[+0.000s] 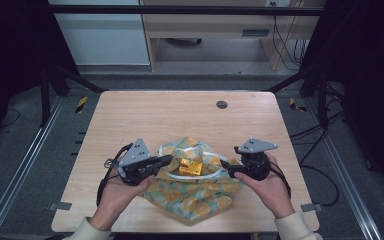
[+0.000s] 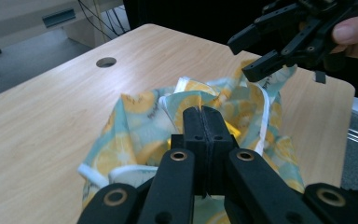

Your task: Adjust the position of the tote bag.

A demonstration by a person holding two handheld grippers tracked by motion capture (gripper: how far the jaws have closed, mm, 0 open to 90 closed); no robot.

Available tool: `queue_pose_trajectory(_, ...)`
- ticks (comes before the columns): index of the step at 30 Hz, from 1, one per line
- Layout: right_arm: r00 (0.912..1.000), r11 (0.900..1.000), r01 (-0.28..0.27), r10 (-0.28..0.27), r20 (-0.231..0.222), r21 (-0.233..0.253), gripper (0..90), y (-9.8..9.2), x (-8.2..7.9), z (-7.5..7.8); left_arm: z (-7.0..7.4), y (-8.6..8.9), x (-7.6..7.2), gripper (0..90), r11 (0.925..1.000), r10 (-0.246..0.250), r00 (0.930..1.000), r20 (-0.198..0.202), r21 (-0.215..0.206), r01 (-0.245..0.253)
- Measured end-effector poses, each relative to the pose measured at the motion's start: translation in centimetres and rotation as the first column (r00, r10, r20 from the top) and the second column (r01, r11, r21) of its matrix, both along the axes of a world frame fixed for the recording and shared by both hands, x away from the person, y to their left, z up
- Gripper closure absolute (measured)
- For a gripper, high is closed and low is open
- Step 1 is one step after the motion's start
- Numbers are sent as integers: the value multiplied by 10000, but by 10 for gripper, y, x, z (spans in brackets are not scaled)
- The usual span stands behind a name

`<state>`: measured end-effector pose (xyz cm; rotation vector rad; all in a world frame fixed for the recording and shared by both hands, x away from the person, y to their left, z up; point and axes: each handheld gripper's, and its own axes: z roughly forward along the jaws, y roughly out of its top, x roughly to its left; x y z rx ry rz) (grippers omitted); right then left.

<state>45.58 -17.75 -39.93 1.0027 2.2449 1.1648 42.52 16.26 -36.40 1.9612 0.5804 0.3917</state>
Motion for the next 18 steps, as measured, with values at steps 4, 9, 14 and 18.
queue_pose_trajectory(4, 9989, 9999, -114, 108, -448, -126, 292, 1, -10, -17, -18, 10, -11, 900, 9999, -59, 9998, -164, 84, 60)
queue_pose_trajectory(9, 9956, 9983, -453, 421, -837, -368, 519, -1, -26, -32, -35, 18, -14, 900, 9995, -125, 9993, -367, -279, 115)
queue_pose_trajectory(14, 9961, 9982, -582, 572, -669, -130, 755, -1, -28, -34, -45, 21, -11, 900, 9993, -38, 9986, -529, -369, 19)
queue_pose_trajectory(18, 9970, 9970, -753, 757, -177, 181, 848, -3, -32, -26, -46, 22, -13, 900, 9993, -35, 9990, -457, -377, 18)
